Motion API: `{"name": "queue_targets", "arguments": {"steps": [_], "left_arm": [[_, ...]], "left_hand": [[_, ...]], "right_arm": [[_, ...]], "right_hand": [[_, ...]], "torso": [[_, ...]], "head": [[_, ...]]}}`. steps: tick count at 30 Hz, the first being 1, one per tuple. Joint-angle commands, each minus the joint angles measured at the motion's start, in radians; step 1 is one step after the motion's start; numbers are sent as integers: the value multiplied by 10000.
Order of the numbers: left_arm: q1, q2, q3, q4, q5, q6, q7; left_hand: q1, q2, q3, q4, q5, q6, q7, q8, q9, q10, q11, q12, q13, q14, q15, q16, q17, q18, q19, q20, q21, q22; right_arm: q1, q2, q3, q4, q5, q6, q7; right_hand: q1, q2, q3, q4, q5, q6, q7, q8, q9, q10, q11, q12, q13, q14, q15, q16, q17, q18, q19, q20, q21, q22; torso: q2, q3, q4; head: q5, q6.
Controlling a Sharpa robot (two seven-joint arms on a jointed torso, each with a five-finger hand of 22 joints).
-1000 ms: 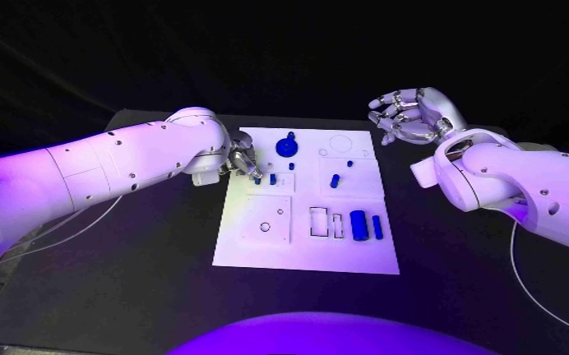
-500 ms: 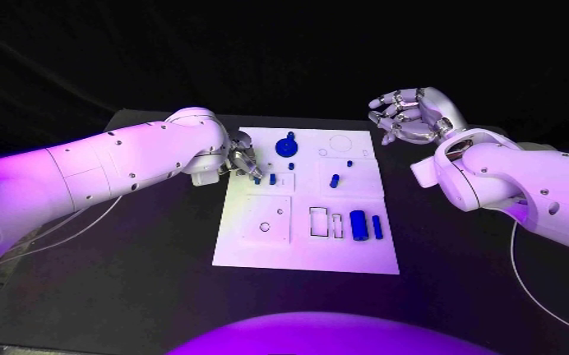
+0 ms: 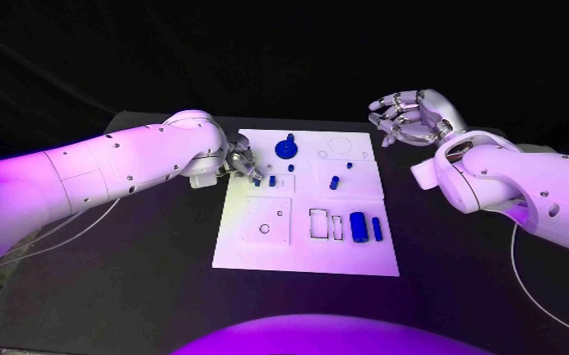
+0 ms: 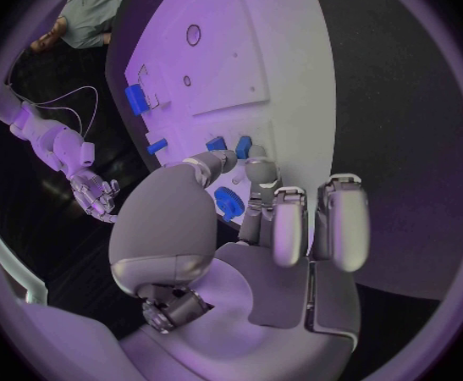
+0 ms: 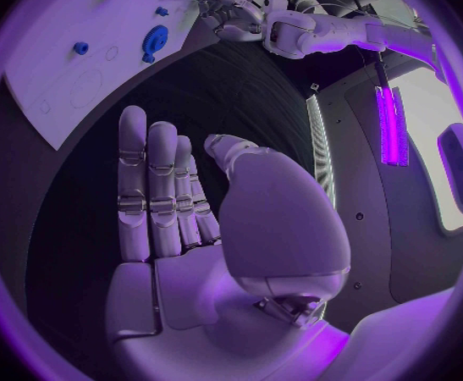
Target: Assemble the parts on the task board
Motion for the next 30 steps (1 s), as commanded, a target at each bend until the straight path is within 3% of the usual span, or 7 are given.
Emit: {"name": "queue_targets", "arguments": {"steps": [1,8,13,19,21,27,30], "left_arm": [[-17,-54,16,69,41,-130,-34],[-14,-242,52,213,135,-287,2],[-13,-387,100,306,532,-685,119],[-13,-605,168,423,1508,-1573,804],[-11,-699,182,496,1832,-1983,1209],[-10,-967,200,831,2550,-3098,2620],[-14,-1070,199,1035,2724,-3567,3462]], "left_hand": [[-156,-45,-270,214,-53,4,85,-54,-24,-49,24,-46,4,998,-16,26,2427,-94,89,-27,-66,282],[-110,-172,-947,825,-633,0,119,-154,-67,-93,57,-68,-6,1003,11,37,2445,-96,99,-9,-68,298],[-380,-81,-1416,968,-1343,-16,148,-219,-95,-157,90,-132,-78,1006,42,43,2455,-96,101,4,-70,306],[-464,45,-1779,967,-1590,-431,299,-446,-185,-801,223,-967,-986,950,145,-61,2271,-26,-47,46,-273,-20],[-348,99,-1968,959,-1573,-863,475,-645,-319,-1392,378,-1626,-1693,874,271,-203,2035,67,-258,144,-572,-478],[397,199,-2137,931,-1452,-1523,780,-733,-542,-2217,670,-1966,-1944,503,520,-873,1031,356,-907,377,-1601,-1938],[1296,264,-1942,901,-1394,-1772,955,-561,-641,-2959,849,-2428,-2342,-221,686,-1977,-453,734,-1884,540,-3160,-3976]], "right_arm": [[-5,-2,4,5,-139,89,37],[-9,-4,4,-21,-534,382,-153],[-13,10,4,-58,-1351,1018,-543],[-21,29,4,-62,-2418,1620,-934],[-23,32,4,-70,-2703,1729,-1073],[-26,48,4,-117,-3880,1809,-1615],[-26,58,4,-132,-4435,1852,-1856]], "right_hand": [[-73,11,52,-45,68,-79,11,66,-13,-153,5,-1,-56,50,-8,-76,27,115,65,-33,-82,-27],[-31,-37,269,-187,-98,88,8,126,-40,-151,26,-1087,-916,81,3,-332,206,114,118,-33,-209,-122],[-59,-162,486,-438,-893,309,74,-3,-163,203,146,-3220,-2734,422,51,-438,541,112,372,-11,-181,-118],[63,-168,604,-682,-948,549,36,-63,-220,432,115,-3828,-3282,1106,-18,935,1498,-19,935,-90,1010,774],[90,-171,638,-742,-930,577,29,-91,-237,485,112,-3943,-3392,1165,-22,1179,1677,-62,1005,-99,1303,1012],[224,-115,764,-939,-964,676,18,-136,-266,634,104,-4178,-3630,1361,-40,2138,2332,-193,1210,-128,2325,1841],[242,-115,807,-1032,-977,744,9,-161,-281,735,92,-4301,-3763,1524,-51,2949,2862,-309,1384,-145,3205,2550]], "torso": [[-5,-4,7],[-8,1,14],[-4,-1,5],[7,6,4],[2,8,8],[16,0,1],[20,-2,-7]], "head": [[-13,14],[-26,53],[-28,91],[-47,140],[-61,148],[-132,232],[-171,283]]}}
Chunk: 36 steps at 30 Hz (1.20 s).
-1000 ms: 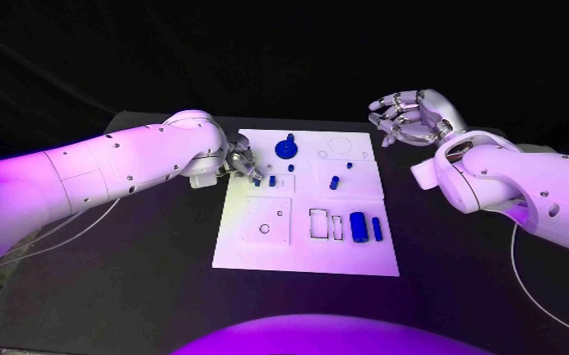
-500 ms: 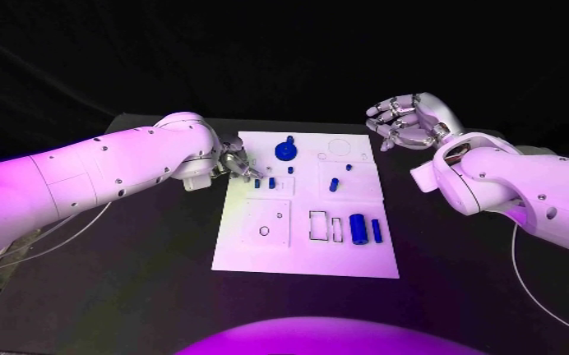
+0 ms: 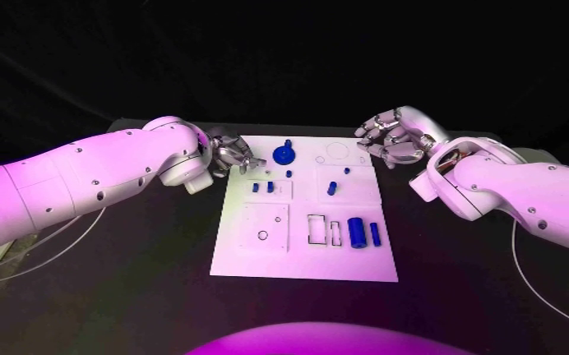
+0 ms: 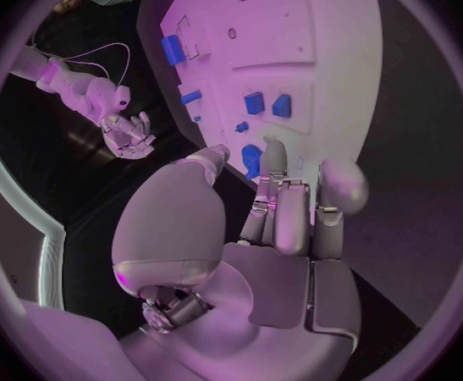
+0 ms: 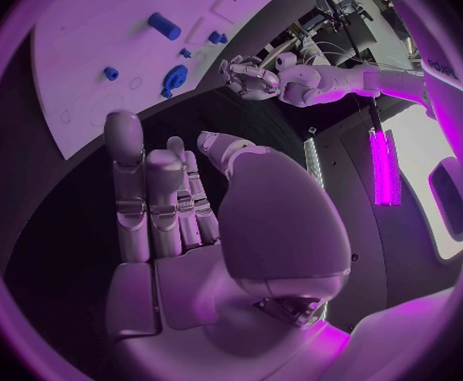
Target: Assemble the parts on the task board
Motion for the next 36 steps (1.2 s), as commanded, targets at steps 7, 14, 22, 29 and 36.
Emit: {"name": "queue_targets", "arguments": {"steps": [7,14,22,29,36], "left_arm": [[-17,-175,-10,514,904,-2087,3360],[-61,-349,-17,843,1417,-2890,4635],[-144,-617,-17,1254,4436,-2933,6340],[-241,-887,-16,1625,6474,-2418,7392],[-305,-1078,-16,1930,7312,-2263,7893]], "left_hand": [[2023,-110,832,-257,17,-370,296,59,-661,-996,318,-945,-1092,-1680,305,-2073,-2534,596,-1677,300,-3044,-3540],[2467,-66,1165,-448,12,-198,315,72,-995,-1024,339,-1056,-1422,-1987,328,-2292,-2917,602,-1678,327,-3303,-3710],[2578,33,1415,-551,11,-260,423,9,-1318,-1187,440,-1115,-1693,-2929,414,-3171,-4118,585,-1856,392,-3626,-3890],[2481,65,1471,-570,-8,-401,537,-41,-1553,-1461,571,-1255,-1947,-3538,537,-3559,-4736,578,-2015,500,-3848,-4006],[2439,64,1460,-565,-14,-428,555,-44,-1601,-1488,589,-1271,-2001,-3588,556,-3552,-4765,580,-2035,521,-3888,-4028]], "right_arm": [[-8,78,5,-69,-2810,498,-1173],[-8,299,8,-166,-4438,750,-1950],[-6,661,20,-453,-6367,1586,-2908],[-5,1051,24,-796,-7498,1922,-3172],[-7,1421,25,-1087,-7879,2253,-3173]], "right_hand": [[81,37,118,-229,-117,233,-7,-100,-29,197,-22,-303,-305,419,-16,1631,1051,-341,305,-11,1832,1505],[51,20,196,-337,-233,331,-10,-142,-39,201,1,-555,-549,541,7,2682,1693,-510,469,7,3084,2541],[-56,-74,210,-352,-480,332,-39,-232,-64,28,36,-807,-792,640,51,3593,2233,-666,626,50,4199,3451],[-30,-118,245,-403,-658,285,-40,-318,-89,-66,62,-906,-909,671,85,3965,2441,-717,658,71,4602,3793],[35,-143,300,-480,-802,299,-38,-359,-96,-106,82,-955,-992,701,123,4261,2602,-756,687,79,4920,4063]], "torso": [[3,5,-3],[22,6,-20],[25,-7,6],[30,-22,23],[20,-45,53]], "head": [[-280,166],[-361,249],[-447,291],[-562,268],[-670,299]]}}
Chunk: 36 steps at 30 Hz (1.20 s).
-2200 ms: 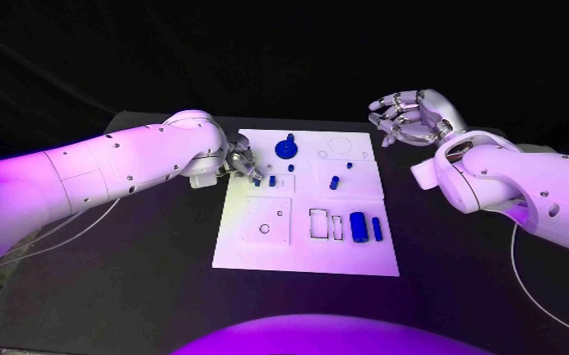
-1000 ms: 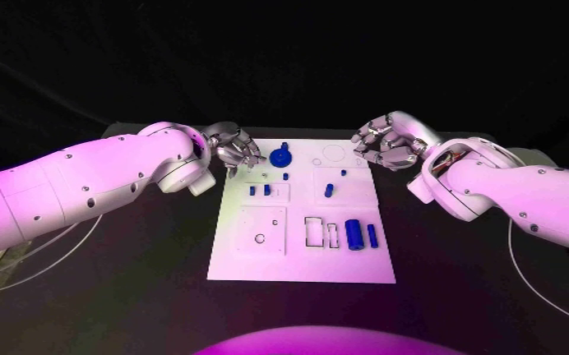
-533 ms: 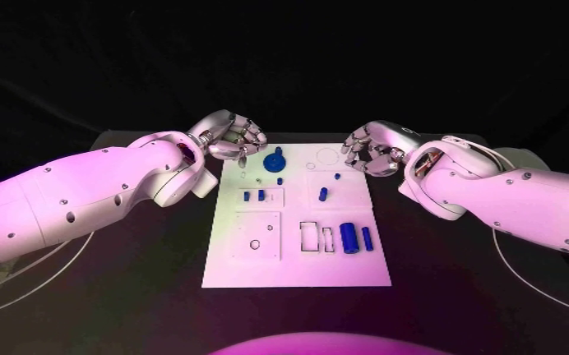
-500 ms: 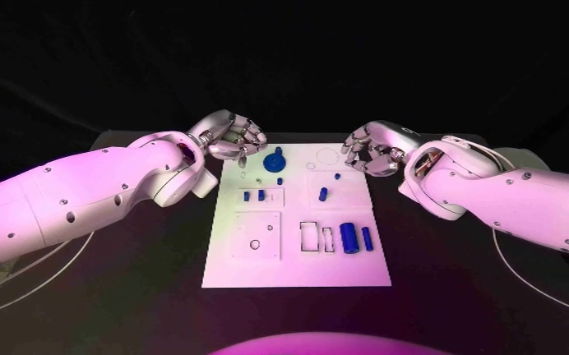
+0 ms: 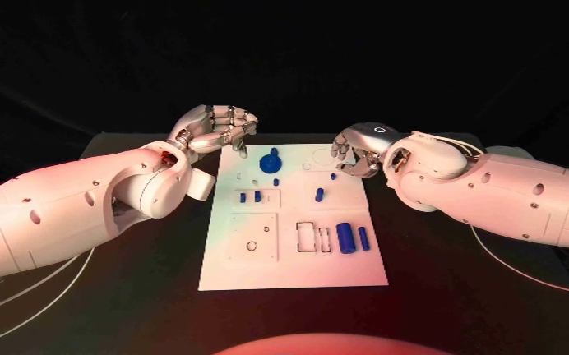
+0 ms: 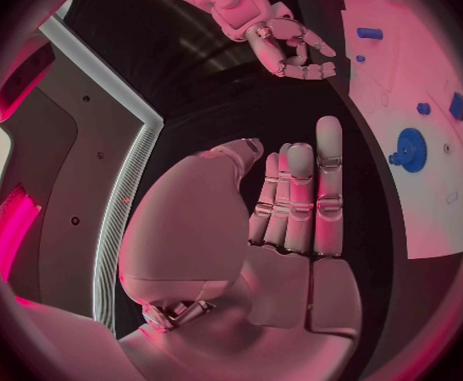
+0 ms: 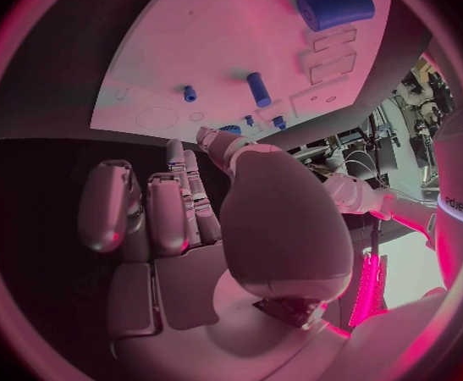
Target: Assemble the parts on the task board
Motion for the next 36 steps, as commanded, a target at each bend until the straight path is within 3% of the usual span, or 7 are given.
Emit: {"name": "queue_targets", "arguments": {"steps": [1,6,11,13,22,27,36], "left_arm": [[-16,-50,6,139,1202,307,878],[-30,-139,7,239,1376,176,894],[-32,-136,7,146,955,-48,360],[-30,-102,7,51,428,-57,49],[52,465,46,-861,-5299,36,-1183],[117,1052,58,-1481,-8455,161,-1660],[145,2068,60,-2453,-11856,681,-2481]], "left_hand": [[-61,13,32,6,-12,-37,16,-37,-15,-52,-13,-42,-15,-76,-23,-28,-12,111,-77,14,-33,-13],[6,23,61,-84,-4,-42,33,-21,-69,-52,-5,-34,-74,-112,-15,2,-45,119,-76,29,-61,-31],[-177,-88,-65,-46,-39,-77,63,-9,-161,-64,32,-26,-166,-125,19,64,-100,119,-55,59,-99,-58],[-430,-189,-275,74,-56,-41,25,46,-252,80,-9,81,-232,903,-18,1136,1042,137,279,48,68,0],[28,-427,-107,-302,-54,-85,-164,-249,-852,122,-140,-231,-731,1163,-144,1583,1256,133,466,-99,281,128],[51,-653,45,-423,-95,122,-173,-672,-1511,94,-99,-1175,-1531,59,-109,462,-401,130,134,-74,102,82],[-79,-782,-230,-478,-133,390,-168,-1017,-2044,268,-53,-2023,-2250,274,-80,200,-806,130,321,-35,41,23]], "right_arm": [[-8,104,2,-99,-812,662,-248],[-33,216,1,-225,-923,587,-285],[-46,169,2,-91,-891,-347,-143],[-48,126,5,12,-836,-684,-55],[-51,-49,83,460,-580,-1610,181],[-51,-87,108,512,-478,-1624,170],[-50,-162,138,600,-216,-1741,198]], "right_hand": [[41,-64,5,-84,-76,35,-15,-73,-16,-88,-17,-54,-29,676,91,118,573,-152,71,8,149,115],[38,-65,31,-98,-141,50,-12,-85,-17,-86,-8,-63,-62,693,99,264,653,-176,94,12,311,248],[14,-96,37,-98,-138,72,10,-89,-16,-46,-3,-48,-76,693,97,307,667,-197,116,29,428,342],[22,-104,53,-109,-117,90,13,-87,-14,-19,-7,-37,-83,695,95,342,683,-212,139,35,521,412],[41,-121,120,-140,-17,120,16,-96,-14,80,-18,3,-97,690,86,415,711,-240,182,45,718,567],[31,-133,121,-139,-9,122,19,-99,-15,83,-16,3,-101,690,86,427,716,-244,188,47,744,587],[-33,-158,152,-111,92,99,55,-136,-26,76,4,-12,-132,677,95,445,706,-245,176,67,776,627]], "torso": [[-5,-16,11],[8,-16,-2],[-12,1,3],[-13,8,4],[-27,27,10],[-2,17,-1],[4,13,-2]], "head": [[-30,-14],[25,-16],[52,-10],[65,-37],[87,-19],[114,16],[162,19]]}}
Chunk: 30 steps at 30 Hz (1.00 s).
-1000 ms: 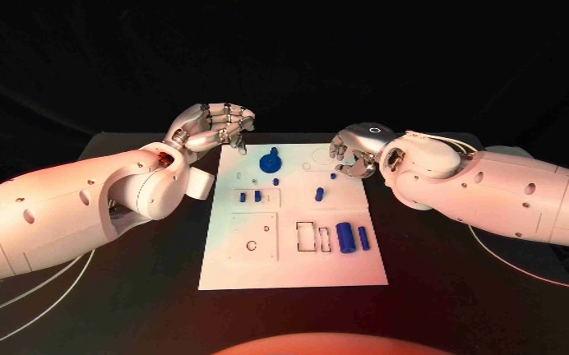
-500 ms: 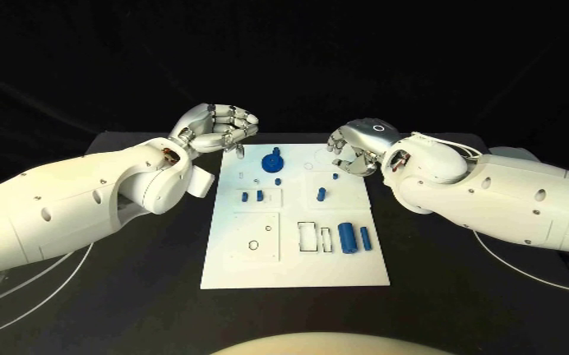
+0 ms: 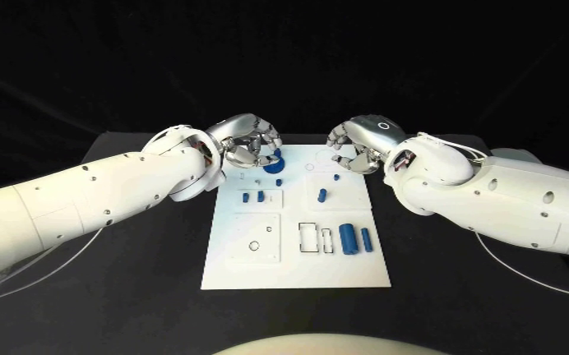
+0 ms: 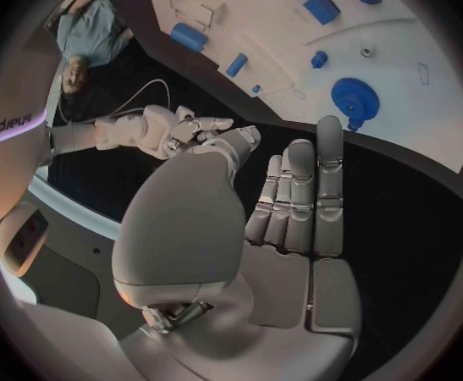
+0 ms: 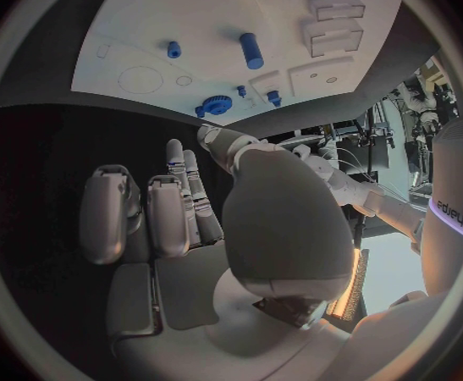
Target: Assemble the parts on the task board
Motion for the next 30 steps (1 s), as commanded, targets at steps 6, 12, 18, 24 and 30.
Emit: {"name": "queue_targets", "arguments": {"steps": [6,12,18,24,30], "left_arm": [[41,551,13,-415,-3586,1018,-1026],[64,850,8,-607,-4085,1682,-1254],[63,1185,-14,-889,-4347,2255,-1352],[54,1495,-94,-1205,-4511,2534,-1412],[48,1642,-129,-1305,-4629,2813,-1581]], "left_hand": [[12,-72,-184,-23,-28,331,-58,-204,-312,368,-13,-304,-327,1203,-43,1401,1462,-25,757,-50,1156,1153],[24,-55,-183,-6,-26,619,-141,-284,-498,687,-74,-451,-510,1942,-91,2418,2549,-327,1505,-92,2848,3107],[125,-101,-150,-92,-44,610,-103,-426,-631,662,-39,-638,-635,2069,-66,2697,2760,-404,1598,-71,3346,3663],[180,-85,-100,-140,-43,701,-93,-432,-663,724,-29,-672,-669,2161,-57,2839,2892,-452,1695,-59,3626,3992],[217,-74,-50,-174,-38,740,-107,-449,-690,756,-32,-703,-694,2202,-57,2918,2948,-470,1722,-54,3760,4140]], "right_arm": [[-3,-96,40,120,892,-912,429],[-2,-146,58,200,1388,-1263,655],[0,-192,73,282,1585,-1366,703],[7,-230,86,367,1676,-1404,703],[19,-259,92,415,1701,-1416,691]], "right_hand": [[-105,-146,52,38,127,-1,83,-126,-41,-6,50,-64,-66,553,88,-236,470,-7,-101,69,-356,145],[-120,-132,70,49,149,-37,107,-158,-52,-7,64,-67,-79,541,99,-235,464,-8,-110,82,-344,161],[-126,-125,75,55,156,-40,115,-163,-53,-3,67,-66,-82,540,102,-230,465,-12,-106,85,-323,178],[-130,-113,83,60,167,-40,123,-167,-54,2,71,-64,-84,539,105,-221,469,-17,-99,88,-293,200],[-130,-113,83,60,167,-40,123,-167,-54,2,71,-64,-84,539,105,-221,469,-17,-99,88,-293,200]], "torso": [[0,-5,3],[14,-8,-9],[26,-15,1],[53,-4,-43],[84,10,-85]], "head": [[38,-9],[53,-23],[48,-29],[56,-69],[72,-65]]}}
